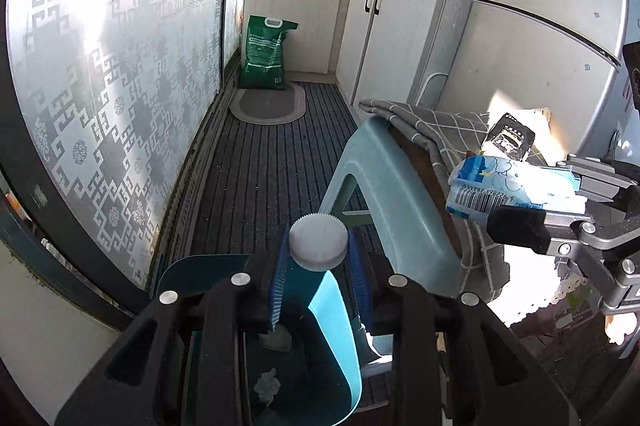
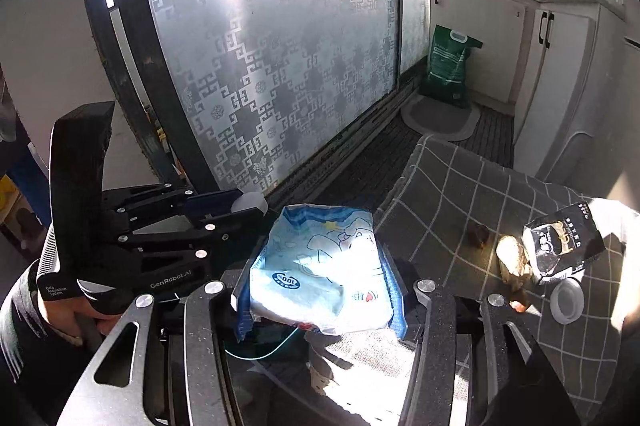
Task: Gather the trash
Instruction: 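Carry the cap and wet-wipes pack over the teal bin and release both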
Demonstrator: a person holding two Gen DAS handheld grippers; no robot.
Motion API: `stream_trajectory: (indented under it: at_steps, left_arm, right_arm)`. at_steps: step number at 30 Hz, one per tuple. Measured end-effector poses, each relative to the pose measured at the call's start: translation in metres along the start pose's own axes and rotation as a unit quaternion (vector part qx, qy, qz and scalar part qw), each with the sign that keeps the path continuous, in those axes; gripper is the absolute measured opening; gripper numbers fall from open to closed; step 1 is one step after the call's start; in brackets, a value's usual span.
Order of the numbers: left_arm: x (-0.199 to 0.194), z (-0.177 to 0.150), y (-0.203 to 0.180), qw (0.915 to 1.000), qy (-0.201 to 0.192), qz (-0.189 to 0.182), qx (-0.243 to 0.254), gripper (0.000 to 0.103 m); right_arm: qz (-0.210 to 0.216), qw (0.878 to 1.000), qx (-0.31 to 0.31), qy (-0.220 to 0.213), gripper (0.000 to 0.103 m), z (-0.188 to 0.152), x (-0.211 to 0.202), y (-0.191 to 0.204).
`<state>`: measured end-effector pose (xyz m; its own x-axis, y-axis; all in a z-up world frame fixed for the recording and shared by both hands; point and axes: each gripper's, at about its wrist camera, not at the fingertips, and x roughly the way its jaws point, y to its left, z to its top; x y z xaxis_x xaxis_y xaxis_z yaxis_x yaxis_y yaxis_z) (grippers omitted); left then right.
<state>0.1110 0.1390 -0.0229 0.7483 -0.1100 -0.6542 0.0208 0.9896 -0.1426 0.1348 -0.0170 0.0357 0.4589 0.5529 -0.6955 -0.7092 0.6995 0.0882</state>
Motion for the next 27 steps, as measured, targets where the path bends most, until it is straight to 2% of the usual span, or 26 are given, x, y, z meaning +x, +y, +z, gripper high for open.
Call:
stream_trajectory:
  at_steps: [12, 27]
  left_arm:
    - [0.007, -0.031, 0.045, 0.9983, 0.042, 0.029, -0.027, 0.032]
    - [0.047, -0.072, 0.056, 0.9912, 0.126, 0.029, -0.025, 0.032]
  right_arm:
    - [0.02, 0.999, -0.033, 0.038, 0.051, 0.01, 0.037, 0.046]
    - [0.019, 0.993, -0.039, 0.106, 0.051, 0.003, 0.084, 0.062]
